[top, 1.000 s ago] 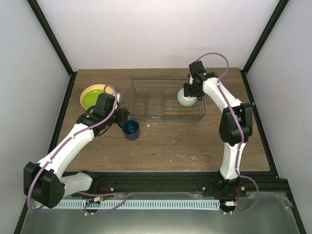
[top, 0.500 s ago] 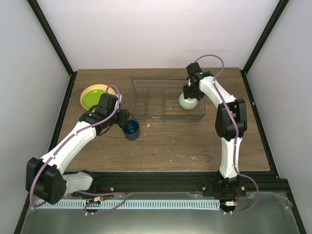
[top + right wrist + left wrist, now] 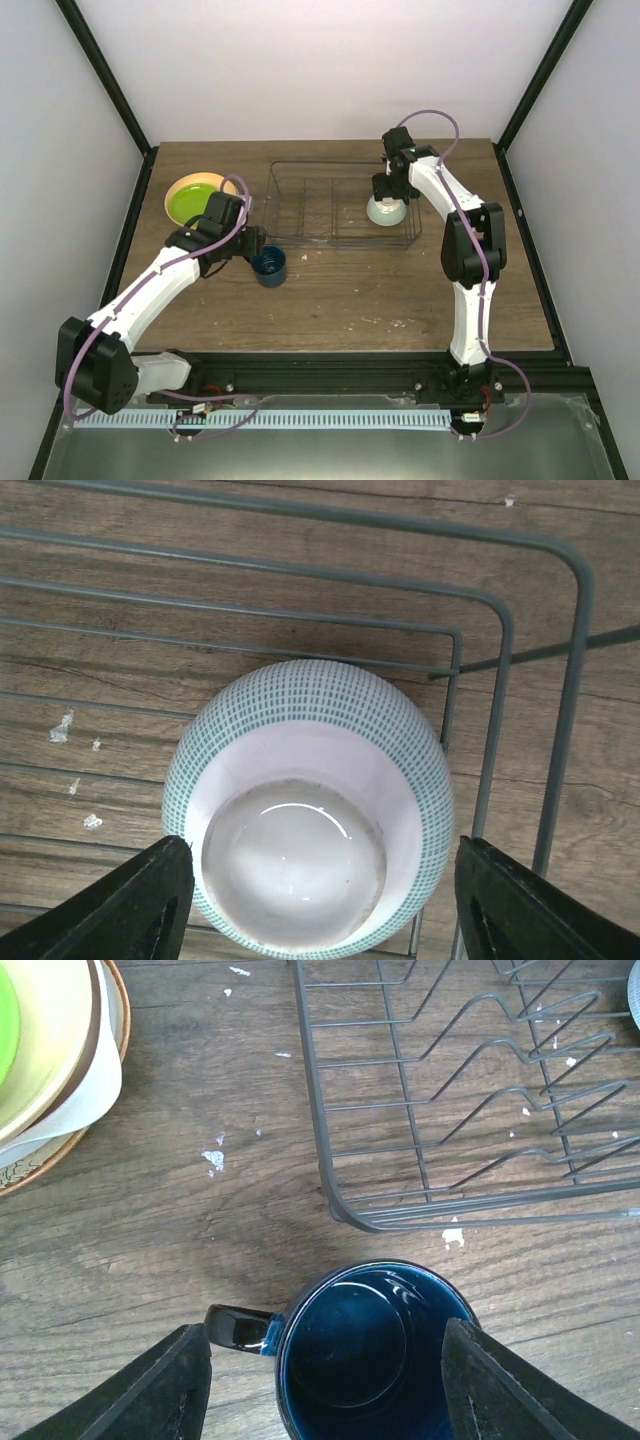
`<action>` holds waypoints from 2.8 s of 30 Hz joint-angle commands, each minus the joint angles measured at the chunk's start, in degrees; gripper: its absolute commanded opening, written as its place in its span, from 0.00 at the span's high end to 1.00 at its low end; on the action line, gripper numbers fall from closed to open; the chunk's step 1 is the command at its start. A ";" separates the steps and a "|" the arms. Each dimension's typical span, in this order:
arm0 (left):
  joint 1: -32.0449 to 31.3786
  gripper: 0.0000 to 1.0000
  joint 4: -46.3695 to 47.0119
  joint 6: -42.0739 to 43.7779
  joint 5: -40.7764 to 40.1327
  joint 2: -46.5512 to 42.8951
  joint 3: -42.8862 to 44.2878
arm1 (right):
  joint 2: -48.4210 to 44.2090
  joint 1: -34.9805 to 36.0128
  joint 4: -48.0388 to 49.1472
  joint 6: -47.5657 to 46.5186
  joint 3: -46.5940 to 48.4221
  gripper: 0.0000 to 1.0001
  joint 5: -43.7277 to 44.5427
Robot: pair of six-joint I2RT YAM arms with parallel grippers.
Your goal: Load the mixed dishes into the dish rack
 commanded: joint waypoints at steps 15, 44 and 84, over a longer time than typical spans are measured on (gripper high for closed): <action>-9.90 0.38 -7.66 5.65 -6.54 2.84 5.93 | -15.77 3.17 4.45 2.03 -10.96 0.27 3.80; -19.51 0.50 -5.29 2.42 -9.95 22.66 3.82 | -33.39 3.14 11.98 5.50 -36.11 0.25 0.54; -2.64 1.00 67.37 -50.43 34.40 -5.95 -12.39 | -52.84 -0.50 89.37 19.91 -79.10 0.26 -65.45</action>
